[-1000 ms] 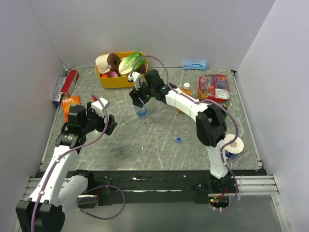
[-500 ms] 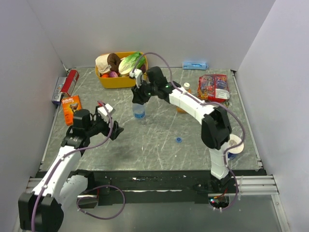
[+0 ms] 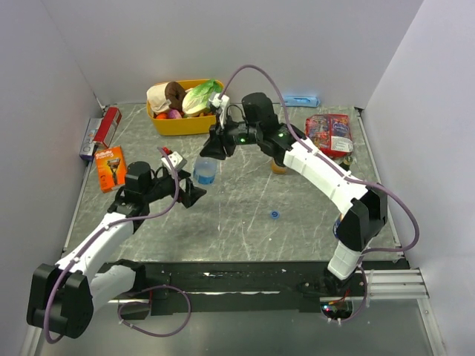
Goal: Screw on the bottle caps
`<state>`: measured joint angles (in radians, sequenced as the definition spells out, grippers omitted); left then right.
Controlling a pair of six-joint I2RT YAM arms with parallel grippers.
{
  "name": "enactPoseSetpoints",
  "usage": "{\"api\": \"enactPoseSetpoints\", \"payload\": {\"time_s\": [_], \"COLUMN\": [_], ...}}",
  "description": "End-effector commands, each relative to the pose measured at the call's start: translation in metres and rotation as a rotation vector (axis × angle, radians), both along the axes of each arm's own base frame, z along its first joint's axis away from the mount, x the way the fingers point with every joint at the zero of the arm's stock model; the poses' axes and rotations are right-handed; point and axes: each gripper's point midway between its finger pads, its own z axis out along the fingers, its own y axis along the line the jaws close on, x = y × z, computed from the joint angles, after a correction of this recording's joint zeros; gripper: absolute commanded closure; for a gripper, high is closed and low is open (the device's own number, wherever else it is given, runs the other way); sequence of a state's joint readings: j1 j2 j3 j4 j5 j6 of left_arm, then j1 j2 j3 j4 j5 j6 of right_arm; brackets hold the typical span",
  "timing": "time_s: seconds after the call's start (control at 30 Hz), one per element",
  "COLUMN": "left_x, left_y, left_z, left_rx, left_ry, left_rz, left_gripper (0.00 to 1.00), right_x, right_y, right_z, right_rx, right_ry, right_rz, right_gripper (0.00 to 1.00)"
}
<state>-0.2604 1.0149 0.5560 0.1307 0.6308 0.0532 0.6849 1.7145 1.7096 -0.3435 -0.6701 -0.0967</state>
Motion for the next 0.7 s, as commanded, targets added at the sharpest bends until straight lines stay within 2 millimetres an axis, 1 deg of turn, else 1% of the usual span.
{"api": "enactPoseSetpoints", "payload": {"time_s": [0.0,0.1,0.13,0.17,0.23,0.33,0.47,0.6,0.67], "left_x": [0.004,0.008,0.008,0.010,0.009,0.004,-0.005,-0.009,-0.010], "left_y": [-0.020,-0.021,-0.022,-0.023,-0.027,-0.034,-0.048,-0.055,-0.056], "left_z": [0.035,0.039,0.040,0.043,0.043,0.047,0.052,0.050,0.047], "left_rx": [-0.115,-0.143,-0.145,-0.148,-0.154,-0.171,-0.183,-0.181,-0.172], "left_ry": [-0.027,-0.019,-0.017,-0.021,-0.013,-0.005,-0.007,0.006,0.004], "left_rz": [-0.032,-0.017,-0.023,-0.028,-0.051,-0.106,-0.188,-0.225,-0.233], "left_gripper": [0.04,0.04,0.04,0.04,0.04,0.04,0.03,0.01,0.03], "right_x": [-0.016,-0.026,-0.028,-0.030,-0.035,-0.041,-0.039,-0.036,-0.035], "right_y": [0.003,0.003,0.003,0.002,0.002,0.002,0.005,0.005,0.006], "right_z": [0.001,0.001,0.005,0.001,0.008,0.010,0.011,0.014,0.015], "right_rx": [0.015,0.016,0.029,0.029,0.057,0.075,0.087,0.096,0.096], "right_ry": [0.036,0.047,0.046,0.066,0.065,0.075,0.062,0.080,0.082], "right_rz": [0.042,0.069,0.072,0.067,0.082,0.102,0.106,0.088,0.082], "right_gripper": [1.00,1.00,1.00,1.00,1.00,1.00,1.00,1.00,1.00]}}
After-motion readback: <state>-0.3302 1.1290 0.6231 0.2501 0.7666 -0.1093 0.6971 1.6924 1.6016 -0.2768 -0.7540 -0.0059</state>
